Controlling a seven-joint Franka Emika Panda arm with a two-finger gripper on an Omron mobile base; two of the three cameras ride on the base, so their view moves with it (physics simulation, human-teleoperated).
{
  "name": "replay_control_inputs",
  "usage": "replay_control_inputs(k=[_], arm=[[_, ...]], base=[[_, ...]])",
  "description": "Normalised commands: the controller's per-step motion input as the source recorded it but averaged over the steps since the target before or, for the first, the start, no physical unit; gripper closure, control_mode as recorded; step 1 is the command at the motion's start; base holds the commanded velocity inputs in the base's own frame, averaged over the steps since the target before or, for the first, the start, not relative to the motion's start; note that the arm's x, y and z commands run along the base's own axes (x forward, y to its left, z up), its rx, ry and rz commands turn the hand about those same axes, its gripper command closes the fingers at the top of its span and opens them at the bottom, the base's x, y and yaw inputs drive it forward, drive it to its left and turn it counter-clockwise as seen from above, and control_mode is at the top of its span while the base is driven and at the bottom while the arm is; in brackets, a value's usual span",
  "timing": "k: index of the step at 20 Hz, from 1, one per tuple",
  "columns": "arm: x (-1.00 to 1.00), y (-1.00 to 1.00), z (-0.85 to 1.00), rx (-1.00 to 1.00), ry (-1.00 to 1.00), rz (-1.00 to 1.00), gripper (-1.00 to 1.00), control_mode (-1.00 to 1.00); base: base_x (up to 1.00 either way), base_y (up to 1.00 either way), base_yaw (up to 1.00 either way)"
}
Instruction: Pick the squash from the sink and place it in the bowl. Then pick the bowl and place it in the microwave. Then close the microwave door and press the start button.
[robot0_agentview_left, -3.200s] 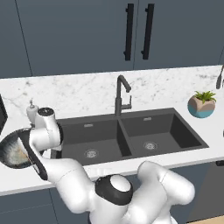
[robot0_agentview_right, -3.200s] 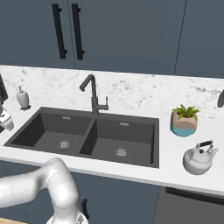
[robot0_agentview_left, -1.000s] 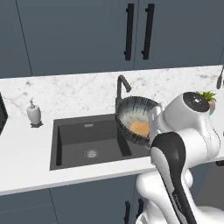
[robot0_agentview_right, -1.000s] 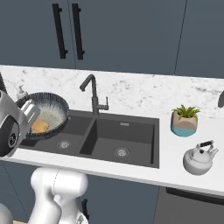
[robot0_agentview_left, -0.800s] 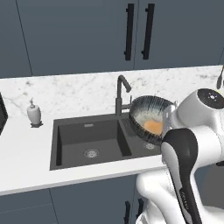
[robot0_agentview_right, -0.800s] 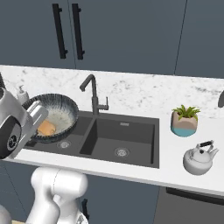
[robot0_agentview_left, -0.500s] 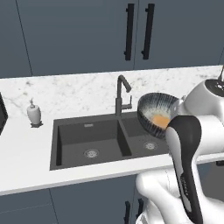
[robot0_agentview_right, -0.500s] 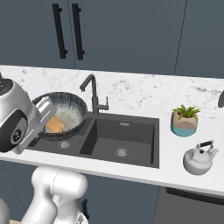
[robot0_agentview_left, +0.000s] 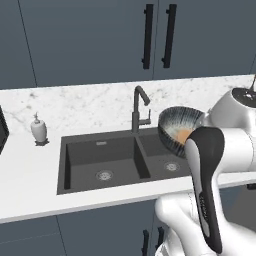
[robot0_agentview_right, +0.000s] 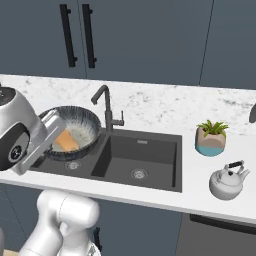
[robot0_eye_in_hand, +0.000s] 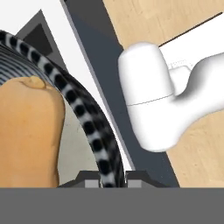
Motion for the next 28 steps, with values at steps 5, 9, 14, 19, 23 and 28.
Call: replay_control_inputs(k=[5,9,14,19,23,28], arm=[[0.0,0.0,0.0,0.0,0.0,0.0,1.0,1.0],[0.0,0.0,0.0,0.0,0.0,0.0,1.0,1.0],[0.0,0.0,0.0,0.0,0.0,0.0,1.0,1.0],[0.0,0.0,0.0,0.0,0.0,0.0,1.0,1.0],[0.0,0.0,0.0,0.0,0.0,0.0,1.0,1.0],[0.0,0.0,0.0,0.0,0.0,0.0,1.0,1.0]], base=[[-0.26,0.06,-0.55],[-0.25,0.0,-0.71],[-0.19,-0.15,-0.76],[-0.02,-0.42,-0.75],[0.0,-0.64,-0.75],[0.0,-0.92,-0.66]])
